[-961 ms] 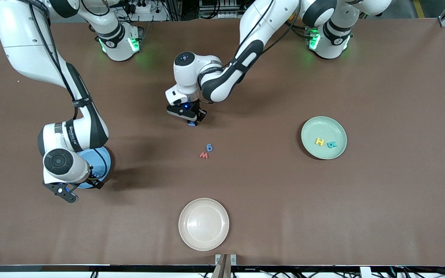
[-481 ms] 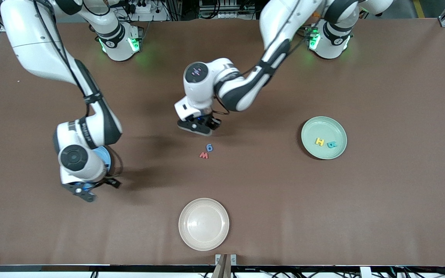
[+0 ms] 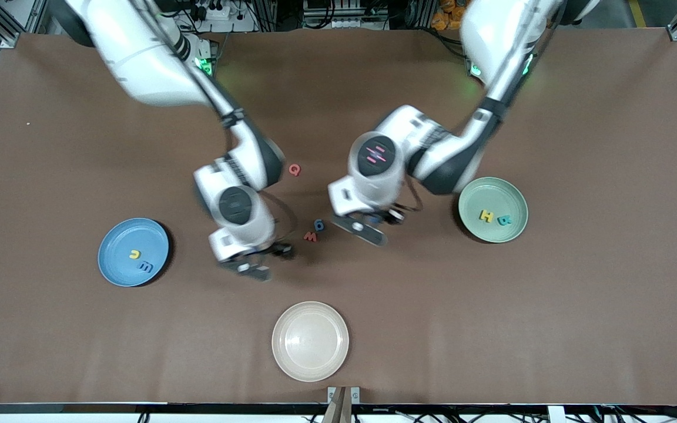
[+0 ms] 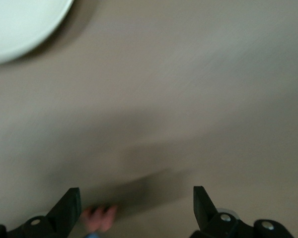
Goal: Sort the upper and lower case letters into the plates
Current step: 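Carry the M to the green plate while the right gripper reaches letters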
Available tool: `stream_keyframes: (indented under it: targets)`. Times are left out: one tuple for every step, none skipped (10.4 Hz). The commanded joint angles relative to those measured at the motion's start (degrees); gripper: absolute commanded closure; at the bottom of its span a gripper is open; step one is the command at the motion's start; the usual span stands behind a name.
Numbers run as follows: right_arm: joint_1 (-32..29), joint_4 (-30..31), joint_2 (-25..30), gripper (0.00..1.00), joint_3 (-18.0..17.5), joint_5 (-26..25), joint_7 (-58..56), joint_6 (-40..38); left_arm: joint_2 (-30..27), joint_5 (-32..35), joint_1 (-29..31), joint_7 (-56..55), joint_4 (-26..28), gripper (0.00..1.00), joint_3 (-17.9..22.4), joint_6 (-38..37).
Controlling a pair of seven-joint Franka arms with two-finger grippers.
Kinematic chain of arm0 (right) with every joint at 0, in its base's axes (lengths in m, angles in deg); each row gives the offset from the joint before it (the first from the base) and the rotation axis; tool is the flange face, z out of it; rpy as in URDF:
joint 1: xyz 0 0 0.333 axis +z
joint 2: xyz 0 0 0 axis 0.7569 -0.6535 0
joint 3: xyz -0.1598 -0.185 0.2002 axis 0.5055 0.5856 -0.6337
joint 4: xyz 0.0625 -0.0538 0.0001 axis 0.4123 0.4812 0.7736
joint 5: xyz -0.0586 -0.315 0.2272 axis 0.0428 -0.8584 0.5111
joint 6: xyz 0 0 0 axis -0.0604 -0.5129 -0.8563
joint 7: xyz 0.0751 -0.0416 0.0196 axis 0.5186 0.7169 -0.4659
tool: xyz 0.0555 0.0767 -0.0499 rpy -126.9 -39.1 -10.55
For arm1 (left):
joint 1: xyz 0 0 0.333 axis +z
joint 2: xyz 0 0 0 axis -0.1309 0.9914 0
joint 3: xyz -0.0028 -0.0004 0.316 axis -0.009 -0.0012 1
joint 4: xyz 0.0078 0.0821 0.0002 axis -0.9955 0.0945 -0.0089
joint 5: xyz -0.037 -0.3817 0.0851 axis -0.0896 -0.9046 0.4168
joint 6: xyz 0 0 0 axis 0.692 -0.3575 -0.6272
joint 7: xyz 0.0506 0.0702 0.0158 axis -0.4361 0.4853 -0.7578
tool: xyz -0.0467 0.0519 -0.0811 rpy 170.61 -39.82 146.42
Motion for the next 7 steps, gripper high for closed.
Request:
stream_keyframes:
  targets:
    - [3.56,-8.02,-6.56,0.00,0.34,1.68,2.63,-0.83,-6.93,-1.18,7.07,7.44,11.21,0.99,-2.52,1.54]
    - [4.01,-8.22,-7.02,0.00,0.34,1.51,1.41,-0.74,-9.64,-1.27,8.91,10.34,15.68,0.99,-2.43,3.55]
    - [4.02,-8.05,-6.94,0.00,0.34,1.77,-1.65,-0.74,-12.37,-1.35,10.23,15.41,19.99,1.00,-1.91,6.10]
    - [4.02,-7.78,-6.59,0.00,0.34,1.94,-3.94,-1.00,-14.31,-1.36,12.07,19.38,24.12,1.00,-1.30,8.56]
    - [3.76,-6.82,-6.24,0.00,0.26,1.94,-5.44,-1.35,-16.24,-1.36,13.22,22.73,29.12,1.00,-0.42,12.94]
    - [3.15,-5.07,-5.54,0.00,0.17,1.94,-7.28,-0.92,-17.57,-1.36,13.76,25.46,34.13,1.00,0.89,18.72]
    - [2.44,-3.75,-5.44,0.00,-0.01,1.94,-7.82,-0.57,-17.93,-1.36,13.85,28.18,36.79,1.00,2.65,21.91]
